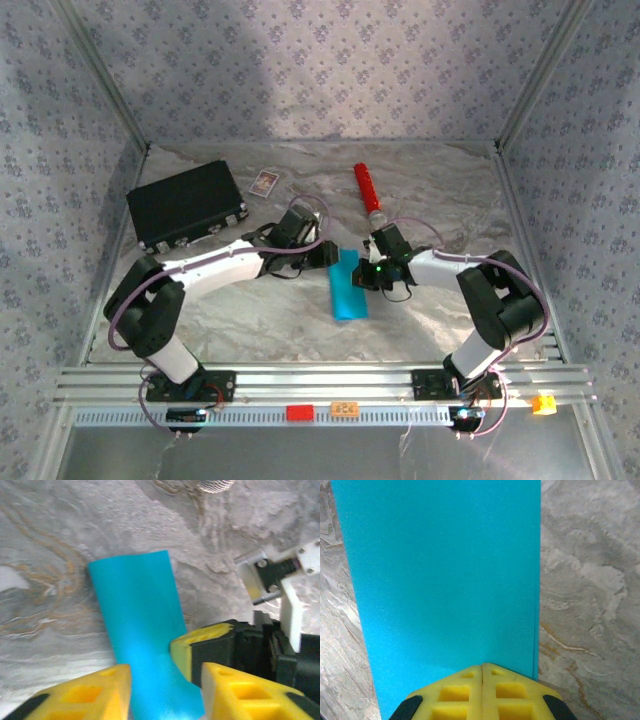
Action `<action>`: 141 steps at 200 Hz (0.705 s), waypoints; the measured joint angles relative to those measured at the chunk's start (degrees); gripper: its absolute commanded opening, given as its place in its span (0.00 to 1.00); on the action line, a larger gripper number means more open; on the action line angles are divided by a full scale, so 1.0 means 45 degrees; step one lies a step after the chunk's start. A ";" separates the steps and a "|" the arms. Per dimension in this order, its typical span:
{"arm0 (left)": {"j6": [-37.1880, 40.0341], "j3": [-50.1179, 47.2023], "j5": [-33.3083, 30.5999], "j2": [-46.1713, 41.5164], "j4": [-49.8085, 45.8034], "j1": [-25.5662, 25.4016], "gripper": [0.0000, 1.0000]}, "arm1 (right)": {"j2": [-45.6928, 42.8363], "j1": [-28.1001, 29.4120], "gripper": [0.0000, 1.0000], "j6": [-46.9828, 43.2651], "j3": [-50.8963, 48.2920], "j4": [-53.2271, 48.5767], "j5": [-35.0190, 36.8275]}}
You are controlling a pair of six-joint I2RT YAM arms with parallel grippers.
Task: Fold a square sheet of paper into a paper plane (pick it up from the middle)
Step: Hold the square sheet of paper at the center of the table, then first fold in half a square sheet of paper at the center of the table.
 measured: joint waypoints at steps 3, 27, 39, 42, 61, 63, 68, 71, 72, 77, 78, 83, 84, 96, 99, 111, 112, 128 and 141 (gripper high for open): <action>-0.0024 -0.0068 0.0136 0.0019 0.0126 0.0039 0.25 | 0.0000 0.0000 0.00 0.0000 0.0000 0.0000 0.0000; -0.0355 -0.0393 0.1685 0.0617 0.1336 0.0282 0.06 | 0.0000 -0.0005 0.00 0.0000 0.0000 0.0005 -0.0010; -0.0583 -0.0476 0.2263 0.0976 0.1889 0.0306 0.03 | 0.0000 -0.0015 0.00 0.0000 -0.0005 0.0005 -0.0019; -0.0607 -0.0495 0.2409 0.1059 0.2016 0.0306 0.02 | 0.0000 -0.0015 0.00 0.0000 -0.0005 0.0005 -0.0024; -0.0942 -0.0758 0.3128 0.1525 0.2871 0.0359 0.00 | 0.0005 -0.0015 0.00 0.0000 -0.0010 0.0010 -0.0024; -0.1025 -0.0816 0.3225 0.1583 0.3002 0.0364 0.00 | 0.0005 -0.0015 0.00 0.0000 -0.0010 0.0010 -0.0024; -0.1107 -0.0918 0.3405 0.1671 0.3206 0.0384 0.00 | 0.0005 -0.0015 0.00 0.0000 -0.0015 0.0010 -0.0019; -0.1151 -0.0962 0.3478 0.1729 0.3308 0.0398 0.00 | 0.0005 -0.0015 0.00 0.0000 -0.0015 0.0010 -0.0024; -0.1171 -0.0976 0.3502 0.1749 0.3332 0.0403 0.00 | 0.0005 -0.0015 0.00 0.0000 -0.0015 0.0015 -0.0024; -0.1287 -0.1059 0.3687 0.1860 0.3555 0.0447 0.00 | 0.0005 -0.0015 0.00 0.0005 -0.0015 0.0010 -0.0024; -0.1297 -0.1069 0.3716 0.1875 0.3585 0.0452 0.00 | 0.0005 -0.0015 0.00 0.0005 -0.0015 0.0015 -0.0024; -0.1389 -0.1122 0.3842 0.1982 0.3759 0.0481 0.00 | 0.0005 -0.0015 0.00 0.0005 -0.0024 0.0019 -0.0019; -0.1409 -0.1132 0.3871 0.2016 0.3793 0.0486 0.00 | 0.0005 -0.0015 0.00 0.0000 -0.0024 0.0019 -0.0019; -0.1617 -0.1166 0.4182 0.2322 0.4167 0.0549 0.00 | 0.0005 -0.0015 0.00 0.0005 -0.0024 0.0024 -0.0019; -0.1671 -0.1166 0.4226 0.2390 0.4221 0.0559 0.00 | 0.0005 -0.0015 0.00 0.0000 -0.0024 0.0024 -0.0019; -0.1802 -0.1190 0.4381 0.2565 0.4488 0.0617 0.00 | 0.0005 -0.0015 0.00 0.0005 -0.0024 0.0024 -0.0019; -0.1802 -0.1200 0.4401 0.2589 0.4507 0.0627 0.00 | 0.0005 -0.0015 0.00 0.0005 -0.0024 0.0024 -0.0019; -0.1909 -0.1200 0.4517 0.2691 0.4682 0.0627 0.00 | 0.0005 -0.0015 0.00 0.0005 -0.0024 0.0024 -0.0019; -0.1923 -0.1200 0.4522 0.2730 0.4702 0.0627 0.00 | 0.0005 -0.0015 0.00 0.0005 -0.0049 0.0063 -0.0024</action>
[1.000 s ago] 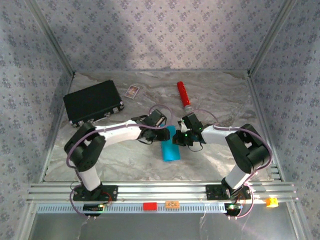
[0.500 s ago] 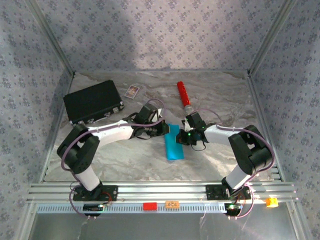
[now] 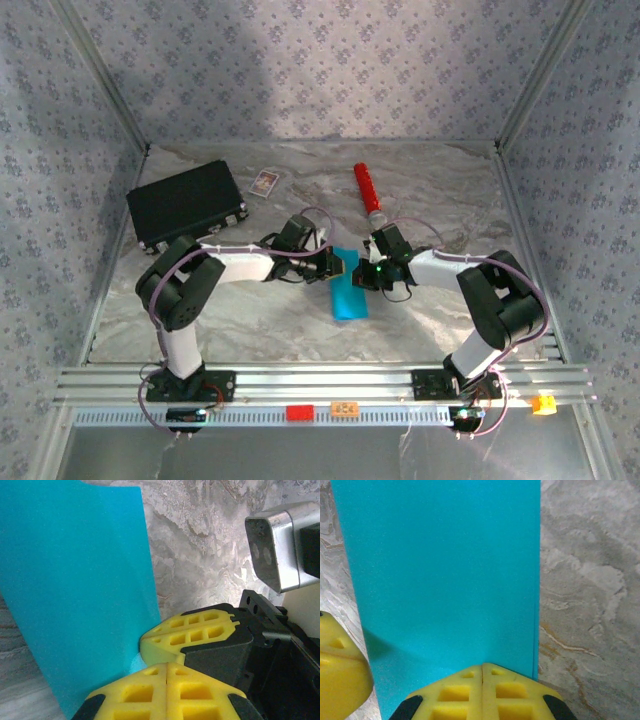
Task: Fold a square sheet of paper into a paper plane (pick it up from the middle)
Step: First fold in half a square sheet of paper at the center of the table.
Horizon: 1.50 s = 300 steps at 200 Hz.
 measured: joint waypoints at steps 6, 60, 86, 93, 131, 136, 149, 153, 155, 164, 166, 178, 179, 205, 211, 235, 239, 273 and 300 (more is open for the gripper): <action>0.0005 0.0000 -0.0005 0.0024 -0.0010 0.0000 0.00 | 0.0000 -0.0005 0.00 0.0000 -0.0010 0.0015 0.0000; 0.0287 -0.0262 -0.0151 0.0549 -0.0214 0.0005 0.00 | 0.0000 -0.0034 0.00 0.0000 -0.0053 0.0087 -0.0058; 0.0680 -0.0423 -0.0296 0.0685 -0.0549 0.0039 0.00 | -0.0005 -0.0034 0.00 0.0005 -0.0068 0.0107 -0.0058; 0.0811 -0.0423 -0.0301 0.0685 -0.0554 0.0049 0.00 | -0.0005 -0.0034 0.00 0.0005 -0.0083 0.0131 -0.0058; 0.1224 -0.0408 -0.0291 0.0695 -0.0597 0.0058 0.00 | -0.0005 -0.0034 0.00 0.0005 -0.0117 0.0194 -0.0078; 0.1248 -0.0389 -0.0291 0.0695 -0.0627 0.0058 0.00 | -0.0005 -0.0034 0.00 0.0005 -0.0117 0.0194 -0.0083; 0.1297 -0.0267 -0.0301 0.0695 -0.0850 0.0058 0.00 | -0.0010 -0.0034 0.00 0.0005 -0.0117 0.0189 -0.0078; 0.1316 -0.0204 -0.0330 0.0690 -0.0962 0.0058 0.00 | -0.0005 -0.0034 0.00 0.0005 -0.0117 0.0194 -0.0078; 0.1326 -0.0189 -0.0350 0.0690 -0.1005 0.0058 0.00 | -0.0010 -0.0034 0.00 0.0005 -0.0117 0.0194 -0.0078; 0.1389 -0.0049 -0.0432 0.0680 -0.1273 0.0078 0.00 | -0.0010 -0.0034 0.00 0.0005 -0.0117 0.0189 -0.0078; 0.1394 -0.0024 -0.0447 0.0680 -0.1311 0.0083 0.00 | -0.0010 -0.0034 0.00 0.0005 -0.0117 0.0189 -0.0083; 0.1443 0.0175 -0.0500 0.0680 -0.1617 0.0155 0.00 | -0.0010 -0.0034 0.00 0.0005 -0.0117 0.0189 -0.0083; 0.1447 0.0185 -0.0500 0.0680 -0.1637 0.0165 0.00 | -0.0010 -0.0034 0.00 0.0005 -0.0117 0.0194 -0.0078; 0.1540 0.0578 -0.0529 0.0680 -0.1841 0.0432 0.00 | -0.0010 -0.0034 0.00 0.0005 -0.0117 0.0194 -0.0078; 0.1540 0.0617 -0.0525 0.0685 -0.1826 0.0500 0.00 | -0.0010 -0.0034 0.00 0.0005 -0.0117 0.0189 -0.0083; 0.1535 0.0641 -0.0491 0.0835 -0.1753 0.0685 0.00 | -0.0010 -0.0034 0.00 0.0005 -0.0117 0.0194 -0.0087; 0.1535 0.0641 -0.0491 0.0889 -0.1734 0.0699 0.00 | -0.0010 -0.0034 0.00 0.0005 -0.0117 0.0194 -0.0087; 0.1535 0.0641 -0.0452 0.1151 -0.1579 0.0748 0.00 | -0.0010 -0.0034 0.00 0.0005 -0.0117 0.0194 -0.0087; 0.1530 0.0641 -0.0437 0.1151 -0.1574 0.0753 0.00 | -0.0010 -0.0039 0.00 0.0005 -0.0117 0.0194 -0.0087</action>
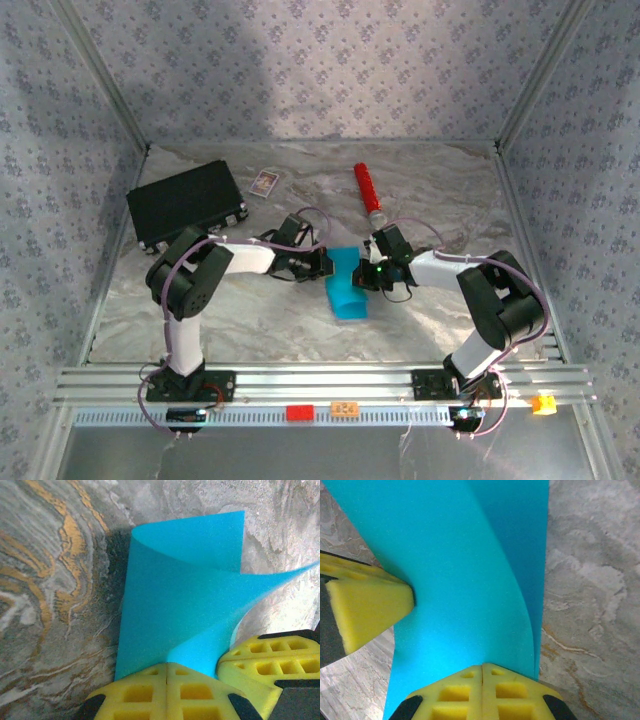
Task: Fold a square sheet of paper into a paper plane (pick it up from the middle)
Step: First fold in half a square sheet of paper at the center of the table.
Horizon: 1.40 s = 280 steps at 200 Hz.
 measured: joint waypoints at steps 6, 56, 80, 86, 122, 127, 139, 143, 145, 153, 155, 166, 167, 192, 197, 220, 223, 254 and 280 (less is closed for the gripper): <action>0.0005 0.0015 0.0005 0.0000 -0.0015 0.0000 0.00 | 0.0000 0.0005 0.00 0.0000 0.0000 0.0000 0.0000; 0.0223 0.0602 0.0068 0.0029 -0.0466 0.0000 0.01 | -0.0010 -0.0010 0.00 0.0000 0.0000 -0.0005 0.0000; 0.0335 0.1049 0.0267 0.0214 -0.0447 0.0083 0.01 | -0.0010 -0.0010 0.00 0.0000 0.0000 0.0000 -0.0005; 0.0350 0.1122 0.0291 0.0306 -0.0437 0.0092 0.01 | -0.0010 -0.0010 0.00 0.0000 0.0000 0.0000 -0.0005; 0.0427 0.1151 0.0452 0.0801 -0.0393 0.0335 0.01 | -0.0010 -0.0010 0.00 0.0000 -0.0015 0.0005 -0.0005; 0.0427 0.1151 0.0486 0.0806 -0.0384 0.0369 0.01 | -0.0010 -0.0015 0.00 0.0000 -0.0019 0.0029 -0.0005; 0.0418 0.1083 0.0588 0.0821 -0.0204 0.0423 0.01 | -0.0010 -0.0019 0.00 0.0000 -0.0029 0.0053 -0.0005; 0.0389 0.1039 0.0631 0.0826 -0.0112 0.0447 0.01 | -0.0010 -0.0019 0.00 0.0000 -0.0029 0.0063 -0.0005; 0.0389 0.1025 0.0641 0.0831 -0.0078 0.0461 0.01 | -0.0010 -0.0019 0.00 0.0000 -0.0029 0.0068 -0.0005; 0.0379 0.0981 0.0738 0.0845 0.0044 0.0505 0.01 | -0.0010 -0.0019 0.00 0.0000 -0.0058 0.0117 -0.0005; 0.0369 0.0981 0.0763 0.0845 0.0044 0.0510 0.01 | -0.0010 -0.0019 0.00 0.0000 -0.0063 0.0126 -0.0005; 0.0379 0.0981 0.0821 0.0869 0.0083 0.0568 0.01 | -0.0019 -0.0019 0.00 0.0000 -0.0092 0.0194 -0.0005; 0.0379 0.0981 0.0821 0.0869 0.0083 0.0573 0.01 | -0.0019 -0.0019 0.00 0.0000 -0.0097 0.0199 -0.0005; 0.0379 0.0991 0.0845 0.0874 0.0068 0.0787 0.01 | -0.0019 -0.0019 0.00 0.0000 -0.0112 0.0253 -0.0010; 0.0379 0.1001 0.0865 0.0879 0.0049 0.0855 0.01 | -0.0019 -0.0019 0.00 0.0000 -0.0112 0.0257 -0.0010; 0.0330 0.1083 0.0869 0.0937 0.0029 0.1171 0.02 | -0.0019 -0.0019 0.00 0.0000 -0.0121 0.0291 -0.0005; 0.0306 0.1103 0.0884 0.0952 0.0029 0.1200 0.02 | -0.0019 -0.0019 0.00 0.0000 -0.0121 0.0291 -0.0005; 0.0170 0.1506 0.0986 0.1190 -0.0296 0.1321 0.02 | -0.0019 -0.0019 0.00 0.0000 -0.0136 0.0321 -0.0005; -0.0107 0.1695 0.0840 0.1277 -0.0408 0.1331 0.01 | -0.0058 -0.0019 0.00 0.0000 -0.0170 0.0340 0.0000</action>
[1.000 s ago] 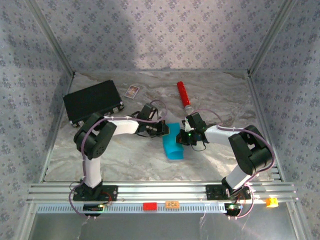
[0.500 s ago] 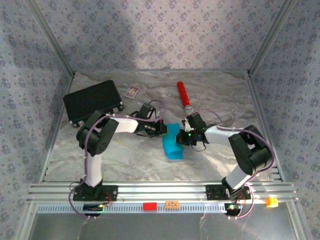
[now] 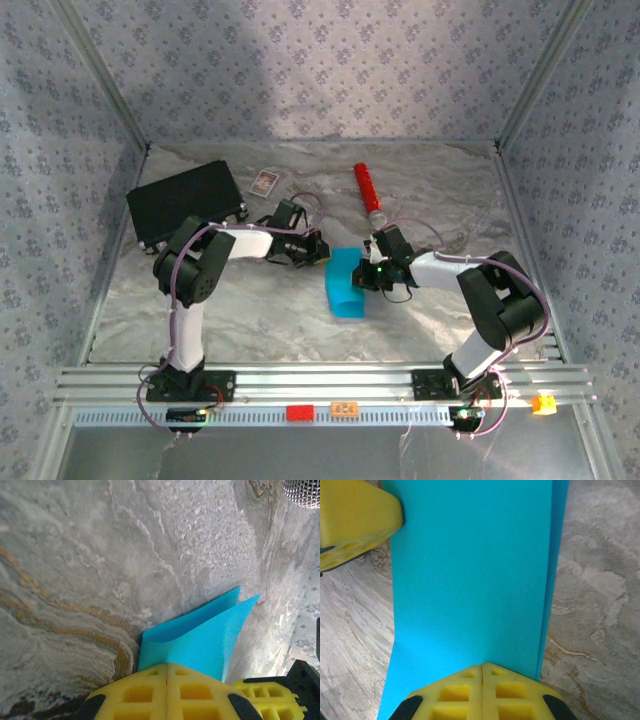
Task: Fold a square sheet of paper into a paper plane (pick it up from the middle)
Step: First fold in half a square sheet of paper at the center of the table.
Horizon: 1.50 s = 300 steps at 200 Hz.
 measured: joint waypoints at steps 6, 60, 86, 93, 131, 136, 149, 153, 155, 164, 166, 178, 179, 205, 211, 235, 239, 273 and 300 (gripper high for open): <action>-0.0058 0.0005 -0.0034 0.0000 -0.0005 -0.0005 0.01 | 0.0000 -0.0005 0.00 0.0000 -0.0005 0.0000 0.0000; -0.0733 0.0379 -0.0588 0.0175 0.0005 0.0010 0.03 | -0.0010 -0.0049 0.00 0.0000 -0.0024 0.0083 0.0005; -0.0937 0.0690 -0.0714 0.0379 0.0005 0.0034 0.04 | -0.0010 -0.0058 0.00 -0.0005 -0.0049 0.0107 0.0005; -0.0967 0.0753 -0.0714 0.0423 0.0005 0.0049 0.03 | -0.0010 -0.0058 0.00 -0.0005 -0.0049 0.0107 0.0005; -0.1292 0.0840 -0.1005 0.0452 0.0005 0.0083 0.04 | -0.0019 -0.0058 0.00 -0.0005 -0.0097 0.0185 0.0000; -0.1311 0.0840 -0.1020 0.0452 0.0005 0.0083 0.04 | -0.0024 -0.0063 0.00 -0.0005 -0.0112 0.0204 0.0000; -0.1389 0.0903 -0.1088 0.0452 -0.0092 0.0083 0.04 | -0.0039 -0.0063 0.00 -0.0005 -0.0131 0.0238 0.0000; -0.1404 0.0967 -0.1141 0.0466 -0.0160 0.0083 0.04 | -0.0044 -0.0063 0.00 -0.0005 -0.0131 0.0238 0.0000; -0.1409 0.0991 -0.1171 0.0476 -0.0189 0.0083 0.04 | -0.0044 -0.0063 0.00 -0.0005 -0.0131 0.0238 0.0000; -0.1438 0.1151 -0.1277 0.0529 -0.0291 0.0097 0.04 | -0.0044 -0.0063 0.00 -0.0005 -0.0136 0.0238 0.0000; -0.1443 0.1190 -0.1287 0.0554 -0.0330 0.0107 0.04 | -0.0044 -0.0063 0.00 -0.0005 -0.0141 0.0238 0.0000; -0.1438 0.1345 -0.1384 0.0602 -0.0476 0.0121 0.04 | -0.0044 -0.0063 0.00 -0.0005 -0.0141 0.0248 0.0000; -0.1438 0.1350 -0.1409 0.0602 -0.0491 0.0121 0.04 | -0.0044 -0.0063 0.00 -0.0005 -0.0141 0.0248 0.0000; -0.1384 0.1681 -0.1831 0.0607 -0.1054 0.0112 0.04 | -0.0073 -0.0083 0.00 -0.0005 -0.0146 0.0233 0.0000; -0.1341 0.1758 -0.1967 0.0602 -0.1190 0.0117 0.05 | -0.0078 -0.0083 0.00 -0.0005 -0.0146 0.0228 0.0005; -0.1146 0.1855 -0.2288 0.0559 -0.1457 0.0126 0.07 | -0.0087 -0.0083 0.00 0.0000 -0.0155 0.0228 0.0005; -0.1073 0.1855 -0.2351 0.0515 -0.1515 0.0102 0.07 | -0.0092 -0.0083 0.00 0.0000 -0.0155 0.0228 0.0005; -0.0704 0.1666 -0.2725 -0.0403 -0.2181 -0.0058 0.08 | -0.0097 -0.0083 0.00 0.0005 -0.0155 0.0228 0.0015; -0.0447 0.1112 -0.2540 -0.1885 -0.2215 -0.0597 0.07 | -0.0102 -0.0083 0.00 0.0015 -0.0155 0.0223 0.0034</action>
